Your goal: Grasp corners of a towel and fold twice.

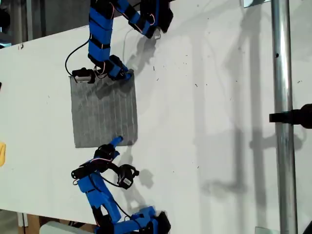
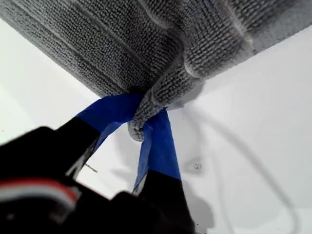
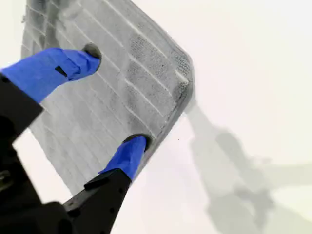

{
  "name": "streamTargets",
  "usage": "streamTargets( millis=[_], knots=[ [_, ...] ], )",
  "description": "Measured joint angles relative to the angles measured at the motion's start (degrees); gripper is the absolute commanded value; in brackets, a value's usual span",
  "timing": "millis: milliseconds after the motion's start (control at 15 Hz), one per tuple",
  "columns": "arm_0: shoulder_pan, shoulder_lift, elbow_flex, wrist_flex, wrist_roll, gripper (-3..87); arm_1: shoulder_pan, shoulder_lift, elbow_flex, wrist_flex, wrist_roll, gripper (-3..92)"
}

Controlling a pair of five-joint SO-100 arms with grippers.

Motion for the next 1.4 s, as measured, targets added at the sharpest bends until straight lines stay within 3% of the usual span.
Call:
streamTargets(
  millis=[400, 667, 867, 1400],
  knots=[
    [0.6, -18.0, -8.4, -3.3, -3.3, 27.6, -0.1, 0.0, 0.0, -0.4, 0.0, -0.2],
    [0.6, -24.5, -9.3, -1.9, -6.2, 22.3, -0.1, 0.0, 0.0, -0.5, 0.0, -0.2],
    [1.3, -27.0, -11.8, 0.7, -9.0, -2.8, -0.1, 0.0, 0.0, -0.9, 0.0, -0.2],
    [1.4, -23.6, -10.6, 3.6, -12.5, -2.9, -4.0, 1.1, 0.0, -1.6, 1.7, -0.3]
  ],
)
